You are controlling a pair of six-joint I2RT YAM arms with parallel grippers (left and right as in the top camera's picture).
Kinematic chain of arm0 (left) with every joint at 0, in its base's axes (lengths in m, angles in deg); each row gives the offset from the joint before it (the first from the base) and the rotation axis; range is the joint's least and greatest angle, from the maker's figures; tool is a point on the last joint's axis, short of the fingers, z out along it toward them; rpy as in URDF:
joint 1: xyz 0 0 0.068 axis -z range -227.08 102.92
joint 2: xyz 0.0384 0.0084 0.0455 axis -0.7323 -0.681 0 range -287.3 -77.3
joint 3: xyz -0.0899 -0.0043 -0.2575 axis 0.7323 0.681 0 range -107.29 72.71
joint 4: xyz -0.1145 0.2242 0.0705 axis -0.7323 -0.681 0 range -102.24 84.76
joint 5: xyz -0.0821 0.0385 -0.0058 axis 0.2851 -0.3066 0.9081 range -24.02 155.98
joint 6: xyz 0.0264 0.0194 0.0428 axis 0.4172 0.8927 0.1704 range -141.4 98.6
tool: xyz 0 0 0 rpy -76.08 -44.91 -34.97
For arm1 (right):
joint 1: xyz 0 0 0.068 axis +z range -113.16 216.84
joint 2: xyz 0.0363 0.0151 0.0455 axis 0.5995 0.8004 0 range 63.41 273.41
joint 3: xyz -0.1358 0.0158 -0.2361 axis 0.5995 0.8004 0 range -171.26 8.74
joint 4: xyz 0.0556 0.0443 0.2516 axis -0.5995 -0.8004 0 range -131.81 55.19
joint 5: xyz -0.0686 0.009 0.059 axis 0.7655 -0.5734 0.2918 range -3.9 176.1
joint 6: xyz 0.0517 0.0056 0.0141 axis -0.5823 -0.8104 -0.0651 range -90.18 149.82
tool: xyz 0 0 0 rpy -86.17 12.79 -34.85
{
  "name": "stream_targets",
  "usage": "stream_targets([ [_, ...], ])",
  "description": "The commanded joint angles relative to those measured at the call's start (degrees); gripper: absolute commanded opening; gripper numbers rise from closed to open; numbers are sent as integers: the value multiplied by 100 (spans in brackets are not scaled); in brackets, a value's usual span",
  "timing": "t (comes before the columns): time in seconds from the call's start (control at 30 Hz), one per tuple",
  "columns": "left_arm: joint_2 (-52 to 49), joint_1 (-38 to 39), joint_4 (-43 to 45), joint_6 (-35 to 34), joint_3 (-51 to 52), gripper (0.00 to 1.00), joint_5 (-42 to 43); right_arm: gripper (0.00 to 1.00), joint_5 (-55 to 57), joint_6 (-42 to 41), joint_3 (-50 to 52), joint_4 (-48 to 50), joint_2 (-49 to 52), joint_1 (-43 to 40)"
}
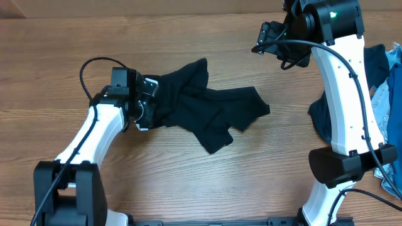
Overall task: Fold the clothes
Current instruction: 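Reach the left gripper to the shirt and grasp its left edge, then pull the shirt apart with both grippers, stretching it across the table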
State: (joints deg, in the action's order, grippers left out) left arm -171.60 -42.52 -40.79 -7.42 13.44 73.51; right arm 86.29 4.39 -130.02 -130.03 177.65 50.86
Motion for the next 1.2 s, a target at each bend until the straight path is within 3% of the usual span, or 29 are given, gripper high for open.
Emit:
stream_targets([
  [0.0, -26, 72, -37, 164, -175, 4, -168, 79, -28, 42, -109, 0, -133, 4],
  [0.1, 415, 72, -1027, -107, -1331, 4, -284, 79, 33, 44, -109, -31, -133, 4],
  [0.13, 660, 66, -1558, -457, -2203, 4, -717, 80, 149, 46, -109, -33, -133, 4],
  [0.23, 992, 68, -2081, -846, -3639, 4, -1587, 84, 184, 551, -109, -7, -116, 4],
  [0.3, 1117, 68, -2142, -844, -4068, 4, -1696, 85, 173, 752, -107, -81, -66, 4],
  [0.5, 1123, 68, -2356, -846, -4151, 4, -1976, 84, -275, 1027, 695, 42, 219, 4],
  [0.8, 1161, 72, -2387, -887, -4896, 4, -1993, 82, -2634, 2094, 3941, 2437, 227, 17],
  [1.07, 1174, 74, -2487, -929, -5115, 4, -1952, 82, -2730, 2072, 5016, 3576, 232, 365],
  [1.17, 1174, 74, -2487, -1012, -5115, 4, -1947, 82, -2726, 1716, 5302, 4065, 260, 551],
])
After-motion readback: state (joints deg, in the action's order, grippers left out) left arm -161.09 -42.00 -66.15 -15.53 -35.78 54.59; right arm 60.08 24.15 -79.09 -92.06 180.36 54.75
